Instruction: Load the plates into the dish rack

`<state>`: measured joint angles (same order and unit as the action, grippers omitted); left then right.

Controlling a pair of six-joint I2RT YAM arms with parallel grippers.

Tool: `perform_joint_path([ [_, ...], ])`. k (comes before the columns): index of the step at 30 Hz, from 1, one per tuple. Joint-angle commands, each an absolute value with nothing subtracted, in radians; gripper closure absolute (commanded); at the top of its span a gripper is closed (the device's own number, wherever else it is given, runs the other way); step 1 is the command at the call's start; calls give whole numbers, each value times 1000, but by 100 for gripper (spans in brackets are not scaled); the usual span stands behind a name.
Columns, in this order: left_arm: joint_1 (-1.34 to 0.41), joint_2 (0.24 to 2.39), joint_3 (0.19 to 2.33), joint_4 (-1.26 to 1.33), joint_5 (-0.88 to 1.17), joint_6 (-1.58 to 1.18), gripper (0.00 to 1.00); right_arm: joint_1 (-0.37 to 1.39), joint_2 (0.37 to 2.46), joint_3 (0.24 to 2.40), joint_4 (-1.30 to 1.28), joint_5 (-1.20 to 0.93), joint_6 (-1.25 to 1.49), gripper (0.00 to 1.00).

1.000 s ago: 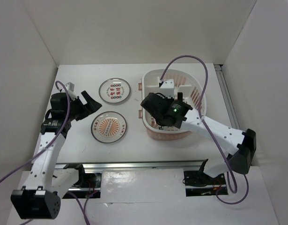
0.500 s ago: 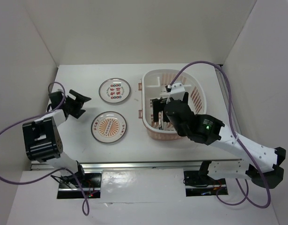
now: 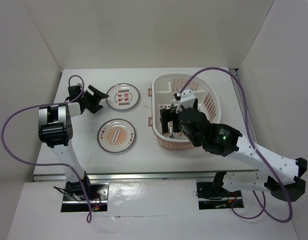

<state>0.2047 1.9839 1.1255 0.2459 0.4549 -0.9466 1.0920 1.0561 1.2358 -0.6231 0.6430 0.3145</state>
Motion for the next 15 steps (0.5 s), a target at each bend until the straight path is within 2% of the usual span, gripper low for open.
perform_joint_path([
  [1, 176, 2064, 1195, 218, 420, -916, 6, 1106, 1057, 1233, -545, 634, 287, 0],
  [5, 166, 2121, 1213, 218, 414, -937, 16, 1106, 1066, 1233, -545, 643, 287, 0],
  [6, 166, 2132, 1224, 218, 414, -937, 26, 1106, 1066, 1233, -545, 643, 287, 0],
  [7, 166, 2141, 1224, 218, 414, -946, 31, 1106, 1066, 1233, -545, 643, 287, 0],
  [11, 166, 2172, 1245, 218, 423, -956, 39, 1106, 1066, 1243, -535, 643, 287, 0],
  [13, 176, 2189, 1246, 218, 423, -969, 53, 1106, 1075, 1243, -535, 643, 287, 0],
  [15, 176, 2210, 1299, 175, 433, -969, 79, 1106, 1075, 1243, -535, 643, 287, 0],
])
